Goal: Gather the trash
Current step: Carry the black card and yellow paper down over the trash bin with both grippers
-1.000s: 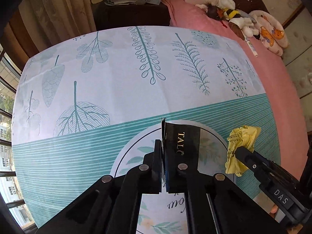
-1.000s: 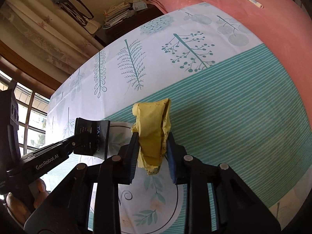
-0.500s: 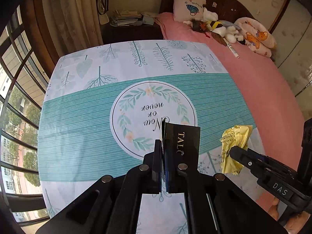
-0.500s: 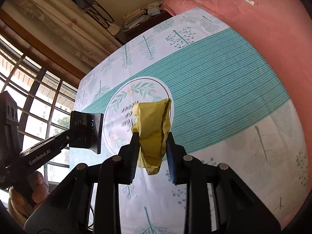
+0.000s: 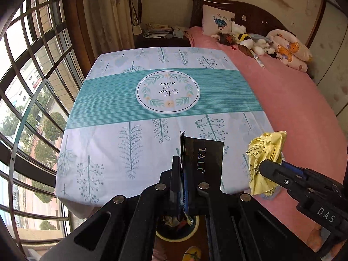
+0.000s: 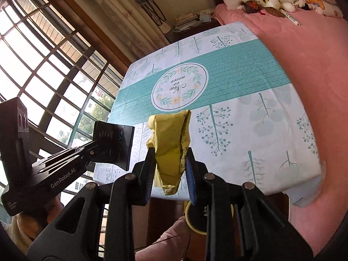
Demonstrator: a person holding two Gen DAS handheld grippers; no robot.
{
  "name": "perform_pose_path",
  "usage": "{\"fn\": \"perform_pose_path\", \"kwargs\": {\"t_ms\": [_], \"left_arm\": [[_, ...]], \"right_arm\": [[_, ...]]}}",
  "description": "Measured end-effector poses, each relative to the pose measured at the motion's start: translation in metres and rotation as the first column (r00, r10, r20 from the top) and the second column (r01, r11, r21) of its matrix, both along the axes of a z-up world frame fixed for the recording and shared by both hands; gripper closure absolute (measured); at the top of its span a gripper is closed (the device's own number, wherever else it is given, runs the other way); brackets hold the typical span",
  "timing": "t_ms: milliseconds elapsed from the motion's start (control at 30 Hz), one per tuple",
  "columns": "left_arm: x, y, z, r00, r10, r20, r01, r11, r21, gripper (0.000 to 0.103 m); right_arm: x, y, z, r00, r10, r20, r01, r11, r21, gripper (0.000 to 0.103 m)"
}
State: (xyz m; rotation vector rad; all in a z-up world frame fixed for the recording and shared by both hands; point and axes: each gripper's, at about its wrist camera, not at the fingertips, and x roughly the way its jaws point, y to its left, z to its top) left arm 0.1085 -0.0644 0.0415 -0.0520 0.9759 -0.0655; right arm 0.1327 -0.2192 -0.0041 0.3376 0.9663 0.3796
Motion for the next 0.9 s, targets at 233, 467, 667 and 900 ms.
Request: {"fn": "perform_pose_path", "kwargs": {"t_ms": [233, 467, 667, 900], "left_arm": [[-0.075, -0.016, -0.003, 1.0, 0.014, 0.001, -0.014, 0.999, 0.047, 0.101], [-0.115, -0.019, -0.014, 1.0, 0.006, -0.027, -0.004, 0.996, 0.086, 0.101], [-0.131, -0.012, -0.049, 0.996, 0.004, -0.087, 0.005, 0.995, 0.101, 0.101], [-0.128, 0.002, -0.147, 0.976, 0.019, -0.215, -0.002, 0.997, 0.078, 0.101]], "right_arm": [[-0.072, -0.01, 0.002, 0.999, 0.047, -0.008, -0.047, 0.999, -0.001, 0.08], [-0.111, -0.008, -0.022, 0.995, 0.06, -0.077, -0.06, 0.998, 0.004, 0.08], [-0.134, 0.007, -0.059, 0.984, 0.075, -0.16, -0.081, 0.996, -0.029, 0.08], [-0.145, 0.024, -0.139, 0.961, 0.059, -0.27, -0.087, 0.992, -0.091, 0.08]]}}
